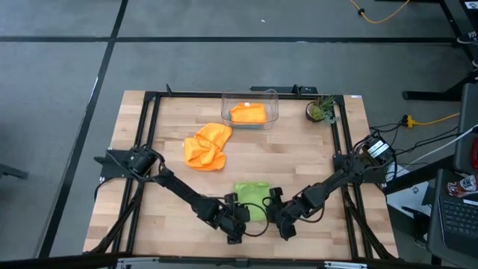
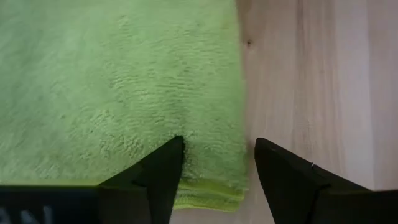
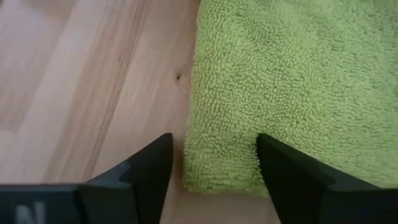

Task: Fold microfiber towels
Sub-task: Fold the green microfiber cloth

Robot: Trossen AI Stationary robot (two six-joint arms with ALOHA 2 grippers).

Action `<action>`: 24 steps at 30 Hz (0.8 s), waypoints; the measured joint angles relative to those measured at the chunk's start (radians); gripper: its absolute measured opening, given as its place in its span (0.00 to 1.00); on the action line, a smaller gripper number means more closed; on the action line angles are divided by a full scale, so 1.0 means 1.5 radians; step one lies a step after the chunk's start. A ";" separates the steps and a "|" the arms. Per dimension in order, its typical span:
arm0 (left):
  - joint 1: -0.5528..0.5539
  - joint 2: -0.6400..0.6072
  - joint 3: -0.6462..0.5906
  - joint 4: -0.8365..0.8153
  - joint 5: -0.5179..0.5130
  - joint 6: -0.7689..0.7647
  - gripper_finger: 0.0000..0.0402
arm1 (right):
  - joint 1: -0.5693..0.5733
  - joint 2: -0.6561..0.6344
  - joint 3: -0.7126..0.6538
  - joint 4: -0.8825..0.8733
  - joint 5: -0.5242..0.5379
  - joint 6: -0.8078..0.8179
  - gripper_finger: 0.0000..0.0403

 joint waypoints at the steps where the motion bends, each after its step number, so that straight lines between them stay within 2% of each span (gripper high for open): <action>1: 0.000 0.000 0.000 -0.004 -0.002 -0.009 0.47 | 0.000 0.000 0.000 -0.001 0.001 0.002 0.55; 9: -0.004 0.000 -0.002 -0.027 -0.014 -0.096 0.20 | -0.001 0.001 0.000 -0.008 0.019 0.049 0.21; 12: -0.006 -0.003 -0.003 -0.025 -0.006 -0.146 0.08 | -0.002 -0.002 0.000 -0.008 -0.004 0.052 0.06; 15: -0.007 -0.011 0.006 -0.020 0.012 -0.180 0.02 | -0.001 -0.008 0.010 -0.025 -0.046 0.072 0.04; 24: -0.005 -0.018 0.111 -0.030 0.136 -0.170 0.00 | -0.001 -0.032 0.099 -0.150 -0.194 0.088 0.03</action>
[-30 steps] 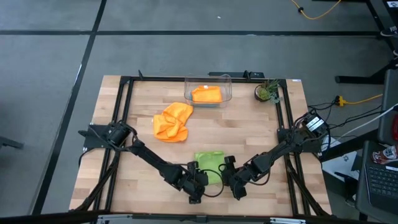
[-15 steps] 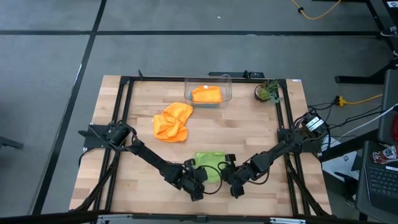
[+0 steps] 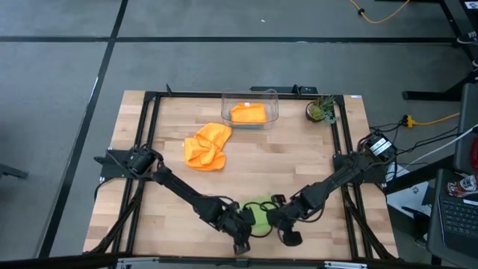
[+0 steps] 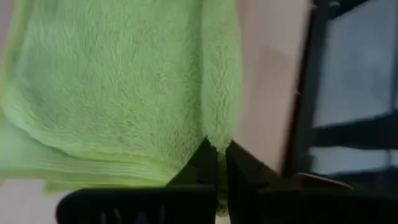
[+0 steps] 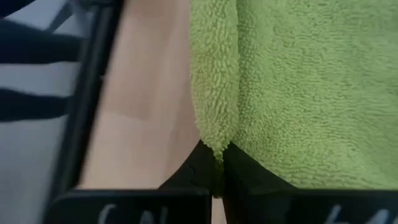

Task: Fold microfiber towels
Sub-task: Fold the green microfiber cloth

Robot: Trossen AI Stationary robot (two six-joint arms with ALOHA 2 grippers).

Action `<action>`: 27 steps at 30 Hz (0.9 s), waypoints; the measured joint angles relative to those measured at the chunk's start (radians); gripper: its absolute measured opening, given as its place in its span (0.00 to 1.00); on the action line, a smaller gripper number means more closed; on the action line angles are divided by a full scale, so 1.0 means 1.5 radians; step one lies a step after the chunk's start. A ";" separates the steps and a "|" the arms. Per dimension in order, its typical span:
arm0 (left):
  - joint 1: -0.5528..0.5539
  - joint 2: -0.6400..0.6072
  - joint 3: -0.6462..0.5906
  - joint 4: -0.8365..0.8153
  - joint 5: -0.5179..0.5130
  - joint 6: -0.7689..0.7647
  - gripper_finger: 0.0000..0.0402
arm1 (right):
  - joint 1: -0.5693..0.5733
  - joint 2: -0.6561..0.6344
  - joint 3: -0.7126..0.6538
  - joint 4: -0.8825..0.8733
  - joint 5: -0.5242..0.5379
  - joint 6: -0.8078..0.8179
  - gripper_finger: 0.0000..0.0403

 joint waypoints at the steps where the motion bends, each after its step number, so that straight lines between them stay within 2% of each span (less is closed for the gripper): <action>1: 0.000 0.000 0.009 0.001 0.009 0.000 0.00 | 0.000 0.000 0.014 -0.018 -0.015 0.000 0.03; 4: -0.002 0.000 0.031 0.001 0.025 0.000 0.00 | 0.000 -0.001 0.050 -0.055 -0.055 0.000 0.03; 10: -0.006 -0.003 0.056 0.006 0.059 -0.010 0.00 | 0.001 -0.001 0.110 -0.120 -0.073 0.000 0.03; 16: -0.006 -0.003 0.056 -0.027 0.051 -0.018 0.00 | -0.001 -0.001 0.122 -0.137 -0.016 -0.003 0.03; 22: -0.009 -0.004 0.056 -0.073 0.038 -0.029 0.00 | -0.018 -0.001 0.122 -0.142 0.002 0.013 0.03; 27: -0.013 -0.004 0.056 -0.069 0.040 -0.047 0.00 | -0.034 -0.001 0.122 -0.137 -0.091 0.036 0.03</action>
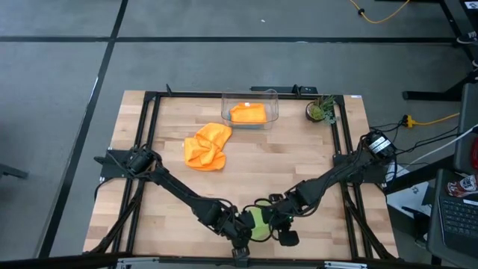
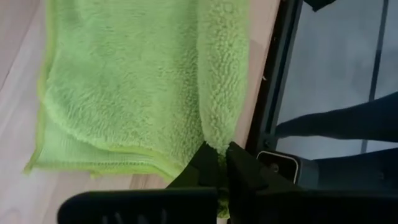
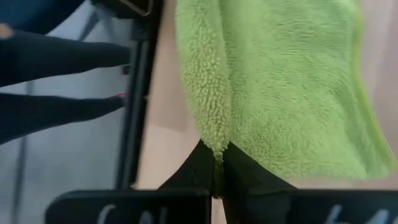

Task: Fold microfiber towels
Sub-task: Fold the green microfiber cloth

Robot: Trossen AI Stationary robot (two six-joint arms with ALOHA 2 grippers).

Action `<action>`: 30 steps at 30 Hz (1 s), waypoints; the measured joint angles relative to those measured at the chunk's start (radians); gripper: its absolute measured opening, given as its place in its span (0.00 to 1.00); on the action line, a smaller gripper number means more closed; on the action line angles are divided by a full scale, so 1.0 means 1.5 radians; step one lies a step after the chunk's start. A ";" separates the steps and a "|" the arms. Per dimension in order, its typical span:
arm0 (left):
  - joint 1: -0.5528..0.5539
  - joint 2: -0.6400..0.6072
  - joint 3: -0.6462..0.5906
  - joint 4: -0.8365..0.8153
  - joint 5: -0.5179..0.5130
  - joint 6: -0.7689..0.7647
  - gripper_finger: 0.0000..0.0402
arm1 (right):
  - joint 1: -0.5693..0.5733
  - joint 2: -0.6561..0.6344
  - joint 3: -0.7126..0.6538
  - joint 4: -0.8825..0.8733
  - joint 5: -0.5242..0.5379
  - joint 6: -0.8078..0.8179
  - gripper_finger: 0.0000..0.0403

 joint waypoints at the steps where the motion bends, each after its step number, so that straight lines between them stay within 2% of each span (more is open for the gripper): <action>1: 0.000 0.000 0.000 0.002 0.000 -0.001 0.00 | -0.001 0.000 0.000 0.000 -0.017 0.003 0.03; 9: -0.003 0.003 0.002 0.062 0.057 -0.013 0.00 | -0.004 0.000 0.001 0.028 -0.138 0.031 0.03; 11: -0.003 0.003 0.002 0.061 0.054 -0.009 0.00 | -0.004 0.000 0.001 0.033 -0.137 0.031 0.03; 19: -0.004 0.004 0.001 -0.011 -0.014 -0.010 0.00 | -0.008 0.021 0.001 0.013 -0.037 0.034 0.03; 26: 0.002 0.013 -0.020 -0.012 -0.023 -0.032 0.00 | -0.028 0.042 0.001 0.028 -0.131 0.046 0.03; 30: 0.002 0.014 -0.040 0.005 -0.028 -0.043 0.00 | -0.038 0.041 0.001 0.034 -0.155 0.047 0.03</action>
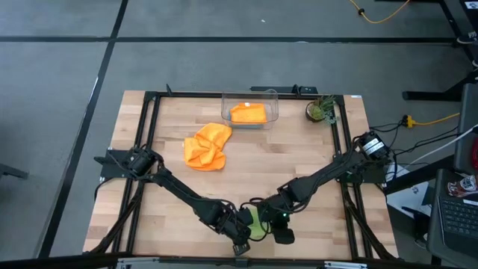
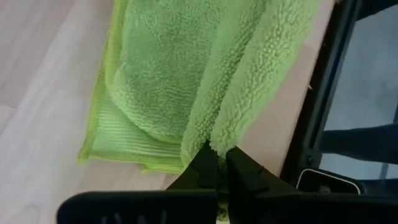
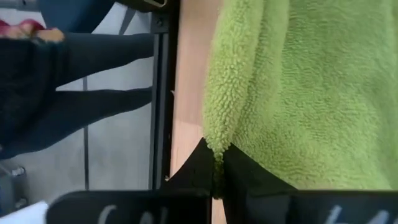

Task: Fold microfiber towels
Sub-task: Fold the green microfiber cloth

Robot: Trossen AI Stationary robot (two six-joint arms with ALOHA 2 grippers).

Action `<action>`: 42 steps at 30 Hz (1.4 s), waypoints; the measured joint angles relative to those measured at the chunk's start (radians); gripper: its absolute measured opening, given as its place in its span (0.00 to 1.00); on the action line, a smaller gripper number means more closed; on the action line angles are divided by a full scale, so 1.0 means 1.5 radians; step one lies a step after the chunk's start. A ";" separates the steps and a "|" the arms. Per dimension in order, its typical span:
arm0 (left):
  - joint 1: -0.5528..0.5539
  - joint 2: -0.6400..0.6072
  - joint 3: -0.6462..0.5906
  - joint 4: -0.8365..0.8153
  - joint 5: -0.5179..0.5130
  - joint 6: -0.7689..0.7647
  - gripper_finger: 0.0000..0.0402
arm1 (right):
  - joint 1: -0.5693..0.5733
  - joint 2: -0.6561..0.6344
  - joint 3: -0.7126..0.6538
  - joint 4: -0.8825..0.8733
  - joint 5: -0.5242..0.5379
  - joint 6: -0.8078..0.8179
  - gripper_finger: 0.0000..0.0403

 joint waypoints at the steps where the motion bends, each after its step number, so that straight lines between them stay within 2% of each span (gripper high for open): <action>1: 0.000 0.000 -0.002 -0.001 -0.001 0.000 0.00 | -0.005 0.000 0.000 -0.001 -0.001 0.003 0.03; 11: 0.001 -0.001 -0.048 0.015 -0.091 -0.005 0.00 | -0.026 -0.001 -0.001 -0.003 0.010 0.090 0.03; 14: 0.001 -0.001 -0.071 0.037 -0.116 -0.011 0.00 | -0.026 -0.001 -0.001 -0.005 0.039 0.098 0.03; 20: 0.001 -0.002 -0.094 0.066 -0.121 -0.009 0.00 | -0.025 -0.002 -0.001 -0.020 0.121 0.125 0.03; 31: 0.001 -0.002 -0.095 0.071 -0.116 -0.007 0.00 | -0.025 -0.002 -0.001 -0.059 0.173 0.046 0.25; 34: 0.001 -0.002 -0.095 0.071 -0.116 -0.007 0.00 | -0.030 -0.002 -0.001 -0.087 0.243 0.034 0.31; 42: 0.002 -0.001 -0.095 0.073 -0.115 -0.007 0.00 | -0.031 -0.050 -0.001 -0.098 0.295 0.016 0.35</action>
